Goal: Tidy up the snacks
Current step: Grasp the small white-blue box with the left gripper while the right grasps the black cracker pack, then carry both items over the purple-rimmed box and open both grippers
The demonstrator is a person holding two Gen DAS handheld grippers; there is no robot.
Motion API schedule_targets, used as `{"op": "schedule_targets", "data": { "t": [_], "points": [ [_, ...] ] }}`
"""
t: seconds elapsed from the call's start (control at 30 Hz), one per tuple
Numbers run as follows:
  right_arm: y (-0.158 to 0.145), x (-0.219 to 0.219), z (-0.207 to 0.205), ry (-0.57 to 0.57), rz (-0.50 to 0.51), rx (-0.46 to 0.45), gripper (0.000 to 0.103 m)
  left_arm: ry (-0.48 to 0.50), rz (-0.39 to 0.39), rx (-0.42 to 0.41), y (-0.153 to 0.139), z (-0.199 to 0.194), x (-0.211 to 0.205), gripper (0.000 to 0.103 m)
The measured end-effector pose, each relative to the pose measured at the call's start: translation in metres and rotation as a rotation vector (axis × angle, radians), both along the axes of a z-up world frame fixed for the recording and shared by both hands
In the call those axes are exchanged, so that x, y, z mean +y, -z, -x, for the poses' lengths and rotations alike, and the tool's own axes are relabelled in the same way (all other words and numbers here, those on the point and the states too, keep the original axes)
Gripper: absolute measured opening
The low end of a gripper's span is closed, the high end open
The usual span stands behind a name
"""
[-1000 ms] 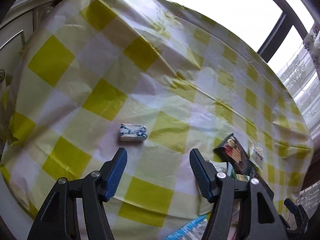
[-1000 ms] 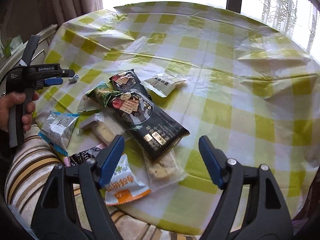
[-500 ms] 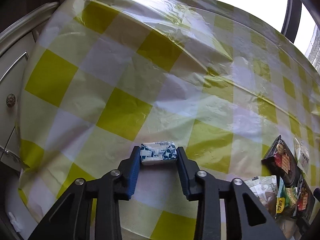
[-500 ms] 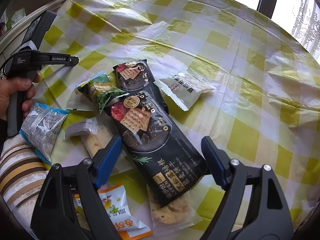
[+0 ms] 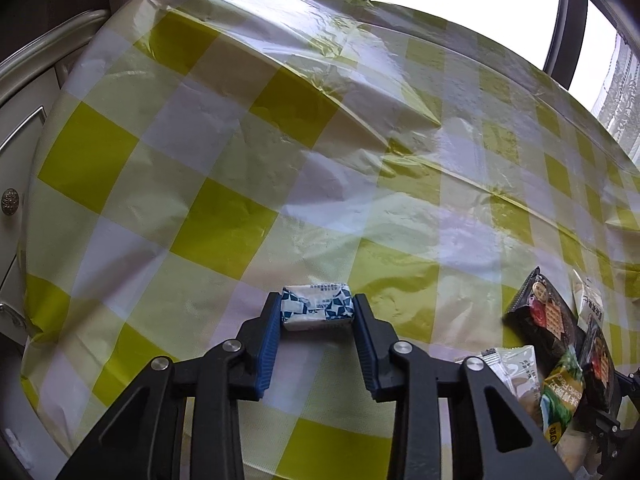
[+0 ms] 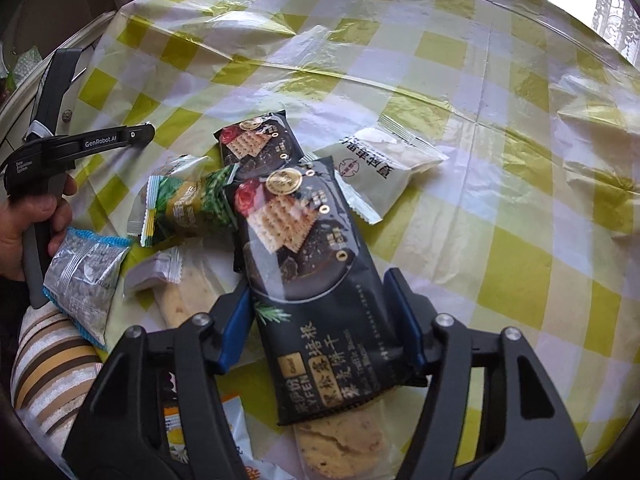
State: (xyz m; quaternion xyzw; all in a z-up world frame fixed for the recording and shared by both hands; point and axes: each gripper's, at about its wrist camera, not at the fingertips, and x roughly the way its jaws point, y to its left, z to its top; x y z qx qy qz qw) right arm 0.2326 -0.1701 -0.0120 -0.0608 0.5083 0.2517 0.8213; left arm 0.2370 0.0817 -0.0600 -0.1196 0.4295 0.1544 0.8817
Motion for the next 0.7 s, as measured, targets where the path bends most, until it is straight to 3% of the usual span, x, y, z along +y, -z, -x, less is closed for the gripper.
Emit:
{"op": "schedule_targets", "data": {
  "t": [0.13,0.2,0.23,0.27,0.5,0.57,0.7],
  "points": [
    [-0.001,-0.007,0.000,0.022,-0.053,0.014,0.057,0.007,0.009,-0.013,-0.002,0.002,0.000,0.036],
    [0.000,-0.010,-0.002,0.038,-0.080,0.025,0.061,0.009,0.009,-0.016,-0.002,0.002,0.000,0.036],
    [0.000,-0.011,-0.003,0.040,-0.099,0.034,0.072,0.011,0.010,-0.016,-0.002,0.002,0.000,0.036],
    [-0.001,-0.012,-0.003,0.040,-0.115,0.038,0.076,0.013,0.010,-0.015,-0.002,0.002,0.000,0.036],
    [0.001,-0.014,-0.011,0.055,-0.170,0.060,0.075,0.020,-0.016,-0.025,-0.005,0.004,-0.002,0.036],
    [0.001,-0.013,-0.012,0.062,-0.146,0.048,0.057,0.029,-0.028,-0.040,-0.009,0.006,-0.005,0.036],
    [0.000,-0.008,-0.006,0.053,-0.082,0.010,0.053,0.045,-0.024,-0.086,-0.022,0.016,-0.012,0.036]
  ]
}}
